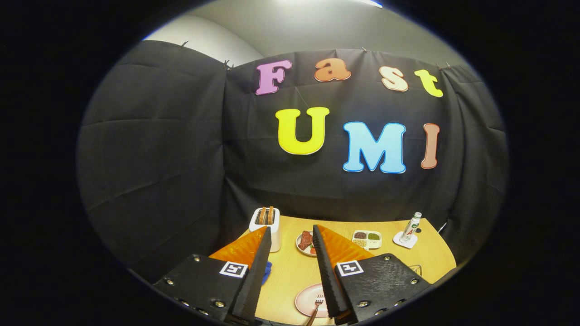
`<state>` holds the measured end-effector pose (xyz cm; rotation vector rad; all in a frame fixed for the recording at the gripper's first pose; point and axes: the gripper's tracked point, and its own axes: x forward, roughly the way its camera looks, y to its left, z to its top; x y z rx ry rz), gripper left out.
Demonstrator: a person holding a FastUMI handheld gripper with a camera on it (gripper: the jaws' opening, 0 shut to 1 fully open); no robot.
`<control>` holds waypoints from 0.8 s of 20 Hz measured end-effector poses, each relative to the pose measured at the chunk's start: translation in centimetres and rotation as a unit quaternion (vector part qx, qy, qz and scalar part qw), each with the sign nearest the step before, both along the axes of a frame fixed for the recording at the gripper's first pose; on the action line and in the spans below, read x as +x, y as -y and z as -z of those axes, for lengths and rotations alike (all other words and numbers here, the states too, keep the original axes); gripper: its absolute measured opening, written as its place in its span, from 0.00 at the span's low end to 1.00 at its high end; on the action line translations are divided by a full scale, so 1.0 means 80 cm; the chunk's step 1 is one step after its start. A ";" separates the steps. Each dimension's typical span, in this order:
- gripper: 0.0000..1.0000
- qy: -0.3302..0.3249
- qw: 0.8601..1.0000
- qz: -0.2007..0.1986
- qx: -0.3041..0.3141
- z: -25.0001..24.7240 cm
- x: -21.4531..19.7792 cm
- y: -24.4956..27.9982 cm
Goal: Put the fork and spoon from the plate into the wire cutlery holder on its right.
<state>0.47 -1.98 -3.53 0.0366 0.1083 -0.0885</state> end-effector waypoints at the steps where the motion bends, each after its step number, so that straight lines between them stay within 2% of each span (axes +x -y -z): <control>1: 0.57 -0.001 1.000 0.002 0.001 0.003 0.002 0.001; 5: 0.57 -0.022 1.000 0.021 0.002 0.024 0.009 0.012; 9: 0.57 -0.090 0.995 0.049 -0.002 0.081 0.017 0.027; 16: 0.58 -0.225 0.970 0.093 0.001 0.202 0.024 0.059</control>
